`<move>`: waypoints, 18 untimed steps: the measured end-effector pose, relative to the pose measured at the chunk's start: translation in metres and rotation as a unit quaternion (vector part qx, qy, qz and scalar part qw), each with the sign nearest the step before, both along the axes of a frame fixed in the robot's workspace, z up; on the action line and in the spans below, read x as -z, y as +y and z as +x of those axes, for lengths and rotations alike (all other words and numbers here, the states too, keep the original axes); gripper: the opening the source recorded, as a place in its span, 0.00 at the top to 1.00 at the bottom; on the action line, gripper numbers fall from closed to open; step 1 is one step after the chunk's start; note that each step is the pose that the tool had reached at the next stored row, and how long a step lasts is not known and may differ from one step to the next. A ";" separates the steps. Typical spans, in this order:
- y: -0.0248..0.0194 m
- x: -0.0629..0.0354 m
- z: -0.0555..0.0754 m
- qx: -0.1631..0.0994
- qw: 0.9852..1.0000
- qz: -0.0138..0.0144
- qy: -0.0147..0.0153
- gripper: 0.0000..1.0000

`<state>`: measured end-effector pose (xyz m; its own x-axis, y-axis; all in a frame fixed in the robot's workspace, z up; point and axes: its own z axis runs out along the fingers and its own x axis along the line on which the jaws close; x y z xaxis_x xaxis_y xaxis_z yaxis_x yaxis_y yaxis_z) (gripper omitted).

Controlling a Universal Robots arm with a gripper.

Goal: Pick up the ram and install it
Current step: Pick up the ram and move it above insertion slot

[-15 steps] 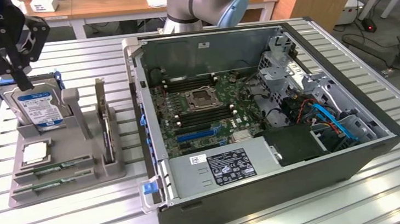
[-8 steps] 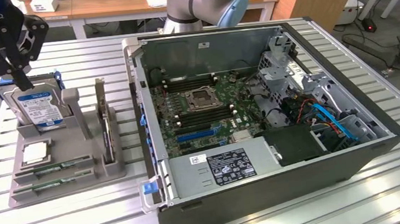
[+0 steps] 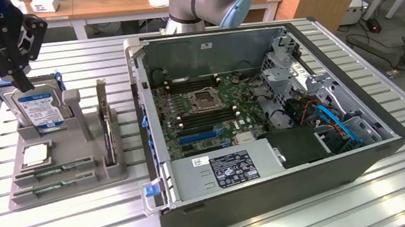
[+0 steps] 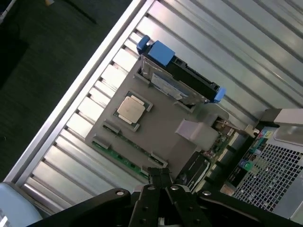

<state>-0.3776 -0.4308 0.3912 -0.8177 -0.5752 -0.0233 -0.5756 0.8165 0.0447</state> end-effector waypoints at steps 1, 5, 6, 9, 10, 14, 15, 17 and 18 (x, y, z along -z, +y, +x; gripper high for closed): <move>0.0000 0.0000 0.000 -0.007 1.000 0.000 0.000 0.91; 0.0000 0.0001 0.000 -0.033 0.999 0.000 0.000 0.91; 0.0000 0.0001 0.000 -0.040 0.999 0.000 0.000 0.91; 0.0000 0.0001 0.000 -0.062 0.998 0.000 0.000 0.91; 0.0000 0.0001 0.000 -0.069 0.998 0.000 0.000 0.91; 0.0000 0.0002 0.000 -0.098 0.995 0.000 0.000 0.91; 0.0000 0.0003 0.000 -0.106 0.994 0.000 0.000 0.91; 0.0000 0.0003 0.000 -0.121 0.993 0.000 0.000 0.91; 0.0000 0.0003 0.000 -0.129 0.992 0.000 0.000 0.91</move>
<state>-0.3776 -0.4308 0.3909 -0.6429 -0.7656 -0.0234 -0.7657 0.6417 0.0446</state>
